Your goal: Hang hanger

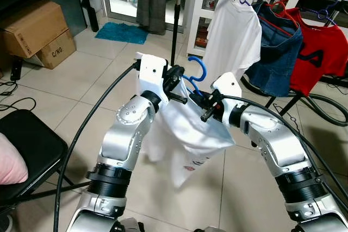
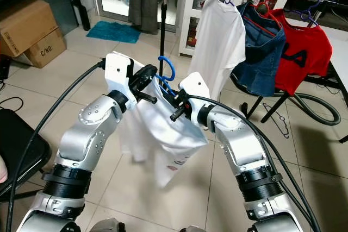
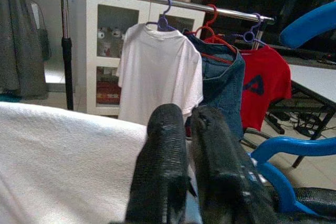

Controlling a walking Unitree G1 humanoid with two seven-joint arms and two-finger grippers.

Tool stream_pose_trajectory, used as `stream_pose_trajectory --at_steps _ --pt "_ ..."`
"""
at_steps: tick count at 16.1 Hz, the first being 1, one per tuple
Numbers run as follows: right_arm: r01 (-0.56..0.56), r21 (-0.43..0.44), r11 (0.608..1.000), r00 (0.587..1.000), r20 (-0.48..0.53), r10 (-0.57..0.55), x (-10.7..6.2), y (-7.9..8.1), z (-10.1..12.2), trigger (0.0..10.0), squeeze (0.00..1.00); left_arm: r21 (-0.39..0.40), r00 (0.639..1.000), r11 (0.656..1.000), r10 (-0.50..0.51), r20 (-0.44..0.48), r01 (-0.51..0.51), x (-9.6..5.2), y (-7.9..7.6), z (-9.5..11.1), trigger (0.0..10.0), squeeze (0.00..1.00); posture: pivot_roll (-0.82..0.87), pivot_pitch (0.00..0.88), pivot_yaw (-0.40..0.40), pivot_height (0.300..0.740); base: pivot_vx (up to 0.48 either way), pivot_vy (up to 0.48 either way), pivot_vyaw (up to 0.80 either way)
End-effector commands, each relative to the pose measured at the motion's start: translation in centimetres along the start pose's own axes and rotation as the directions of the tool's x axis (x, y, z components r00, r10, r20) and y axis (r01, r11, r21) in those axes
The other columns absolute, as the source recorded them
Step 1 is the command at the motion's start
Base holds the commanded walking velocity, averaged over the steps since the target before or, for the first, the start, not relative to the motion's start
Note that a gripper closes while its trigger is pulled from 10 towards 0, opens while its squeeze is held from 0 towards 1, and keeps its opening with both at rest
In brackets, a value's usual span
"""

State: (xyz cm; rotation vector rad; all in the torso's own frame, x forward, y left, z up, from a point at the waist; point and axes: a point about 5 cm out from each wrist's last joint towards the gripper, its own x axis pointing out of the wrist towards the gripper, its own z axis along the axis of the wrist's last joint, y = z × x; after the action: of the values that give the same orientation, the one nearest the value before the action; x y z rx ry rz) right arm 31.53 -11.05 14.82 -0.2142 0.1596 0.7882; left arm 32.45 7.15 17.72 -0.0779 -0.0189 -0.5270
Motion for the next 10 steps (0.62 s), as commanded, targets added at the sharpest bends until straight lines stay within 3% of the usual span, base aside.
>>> stream_pose_trajectory --at_steps 1,3,4,7,10 --pt "0.007 -0.040 0.999 0.999 0.051 -0.005 0.1 -0.3 1.3 0.0 0.00 0.012 1.000 1.000 0.007 0.001 -0.007 0.1 -0.3 0.3 10.0 1.00 -0.02 0.000 -0.079 0.740 0.000 0.000 0.00" --pt "0.011 -0.040 0.999 0.999 0.050 -0.009 0.2 -0.4 1.3 0.0 0.00 0.027 0.999 0.999 0.039 -0.015 -0.039 0.1 -0.1 0.1 10.0 1.00 -0.02 0.000 -0.079 0.740 0.000 0.000 0.00" --pt "0.048 -0.027 0.998 0.998 0.040 -0.047 0.3 -0.8 1.1 0.0 0.00 0.040 0.997 0.997 0.067 -0.025 -0.066 0.0 0.0 0.0 10.0 0.00 -0.02 0.000 -0.079 0.740 0.000 0.000 0.00" --pt "0.152 -0.008 0.988 0.988 0.007 -0.152 0.8 -2.1 0.8 0.0 0.00 0.054 0.996 0.995 0.083 -0.017 -0.082 -0.3 -0.1 -0.1 10.0 0.00 -0.02 0.000 -0.083 0.740 0.000 0.000 0.00" --pt "0.178 -0.003 0.984 0.984 0.008 -0.178 1.1 -2.4 0.9 0.0 0.00 0.046 0.998 0.998 0.053 -0.023 -0.052 -0.4 0.3 -0.2 10.0 0.00 -0.02 0.000 -0.085 0.740 0.000 0.000 0.00"
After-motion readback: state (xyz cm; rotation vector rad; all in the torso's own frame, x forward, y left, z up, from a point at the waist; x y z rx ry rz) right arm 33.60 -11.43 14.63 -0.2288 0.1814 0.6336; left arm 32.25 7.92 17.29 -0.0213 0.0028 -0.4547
